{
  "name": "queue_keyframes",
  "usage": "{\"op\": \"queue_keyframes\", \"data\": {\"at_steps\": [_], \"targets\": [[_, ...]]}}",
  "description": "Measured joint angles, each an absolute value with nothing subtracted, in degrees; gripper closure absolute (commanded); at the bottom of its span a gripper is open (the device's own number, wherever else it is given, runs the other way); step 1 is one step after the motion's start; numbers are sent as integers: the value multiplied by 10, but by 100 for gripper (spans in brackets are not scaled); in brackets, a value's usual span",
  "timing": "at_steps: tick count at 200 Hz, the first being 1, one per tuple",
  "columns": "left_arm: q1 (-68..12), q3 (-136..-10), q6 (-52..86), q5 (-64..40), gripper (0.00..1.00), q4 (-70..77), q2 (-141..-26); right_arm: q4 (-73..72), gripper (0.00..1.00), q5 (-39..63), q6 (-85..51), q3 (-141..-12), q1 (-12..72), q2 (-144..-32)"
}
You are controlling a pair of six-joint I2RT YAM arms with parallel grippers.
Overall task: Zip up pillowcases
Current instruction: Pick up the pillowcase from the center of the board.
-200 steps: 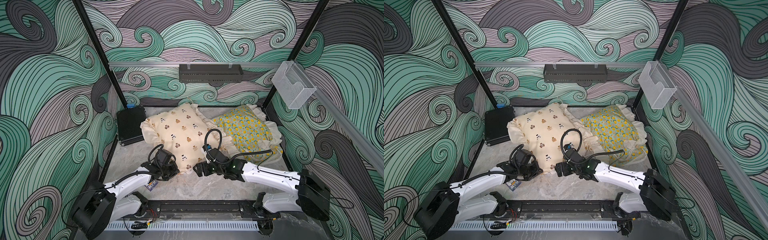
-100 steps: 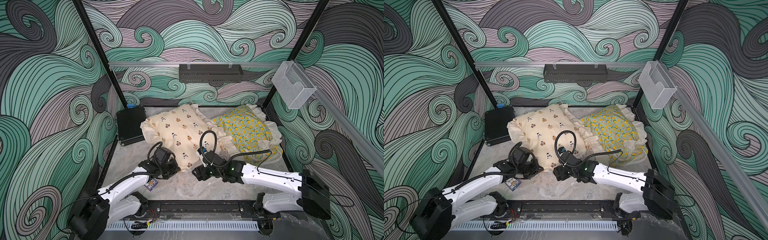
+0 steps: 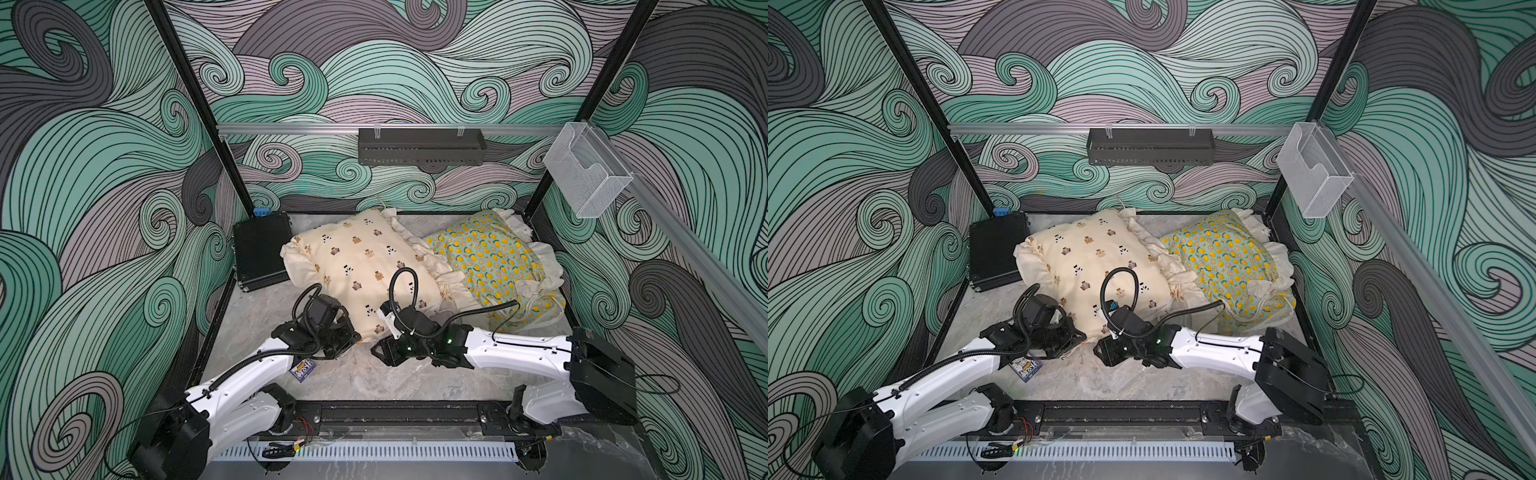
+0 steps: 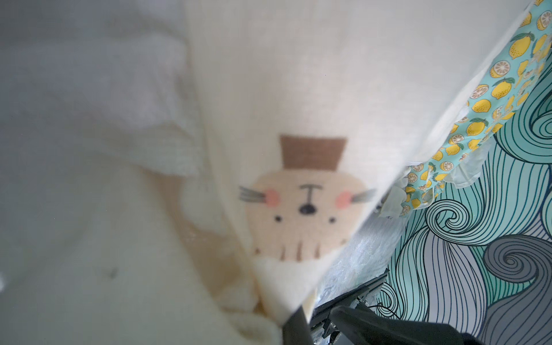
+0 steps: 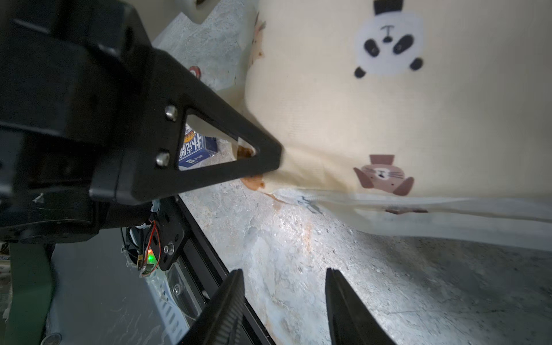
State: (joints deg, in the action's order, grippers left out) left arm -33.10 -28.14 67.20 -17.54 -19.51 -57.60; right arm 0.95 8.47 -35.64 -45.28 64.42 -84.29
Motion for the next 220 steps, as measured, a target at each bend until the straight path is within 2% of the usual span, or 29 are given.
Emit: {"op": "queue_keyframes", "data": {"at_steps": [53,131,220], "targets": [[-331,-281,674,-176,100,-199,-564,-34,57,125,-376,-453,641,-891],[-331,-281,675,-183,100,-200,-560,-99,58,164,-396,-443,615,-912],[-331,-282,675,-185,100,-203,-555,-119,53,165,-399,-429,608,-920]]}}
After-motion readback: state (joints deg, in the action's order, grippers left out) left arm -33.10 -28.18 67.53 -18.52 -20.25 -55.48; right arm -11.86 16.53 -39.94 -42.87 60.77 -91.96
